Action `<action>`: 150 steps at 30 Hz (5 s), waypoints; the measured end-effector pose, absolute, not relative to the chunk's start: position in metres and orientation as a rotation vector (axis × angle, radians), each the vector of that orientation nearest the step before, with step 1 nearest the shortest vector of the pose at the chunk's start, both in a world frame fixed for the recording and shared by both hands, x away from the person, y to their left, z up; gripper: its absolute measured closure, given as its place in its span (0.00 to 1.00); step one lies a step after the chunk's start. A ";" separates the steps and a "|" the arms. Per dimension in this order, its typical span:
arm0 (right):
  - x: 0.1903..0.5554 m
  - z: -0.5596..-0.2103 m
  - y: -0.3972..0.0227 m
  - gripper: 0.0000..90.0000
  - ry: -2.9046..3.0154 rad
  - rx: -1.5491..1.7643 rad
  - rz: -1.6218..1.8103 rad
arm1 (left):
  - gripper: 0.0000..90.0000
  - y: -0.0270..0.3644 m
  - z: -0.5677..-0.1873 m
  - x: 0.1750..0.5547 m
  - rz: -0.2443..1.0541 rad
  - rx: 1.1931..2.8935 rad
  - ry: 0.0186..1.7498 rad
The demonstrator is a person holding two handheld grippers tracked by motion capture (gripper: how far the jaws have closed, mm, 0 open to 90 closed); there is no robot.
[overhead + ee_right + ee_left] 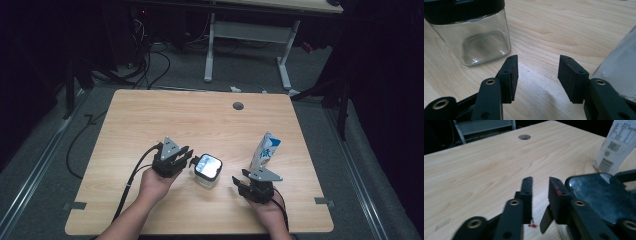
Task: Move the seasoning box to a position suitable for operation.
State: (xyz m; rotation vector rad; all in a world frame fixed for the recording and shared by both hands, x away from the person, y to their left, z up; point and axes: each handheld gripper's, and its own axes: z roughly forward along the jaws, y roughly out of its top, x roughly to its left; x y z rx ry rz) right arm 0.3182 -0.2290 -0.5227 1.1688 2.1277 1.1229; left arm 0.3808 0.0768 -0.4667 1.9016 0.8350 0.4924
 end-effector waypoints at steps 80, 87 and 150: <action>0.317 -0.494 -0.198 0.99 2.092 1.040 1.257 | 1.00 0.061 -0.479 0.368 0.431 1.851 0.765; 0.316 -0.494 -0.196 0.98 2.098 1.024 1.259 | 1.00 0.064 -0.476 0.367 0.456 1.849 0.773; 0.314 -0.494 -0.188 1.00 2.115 0.996 1.278 | 1.00 0.070 -0.482 0.367 0.439 1.809 0.780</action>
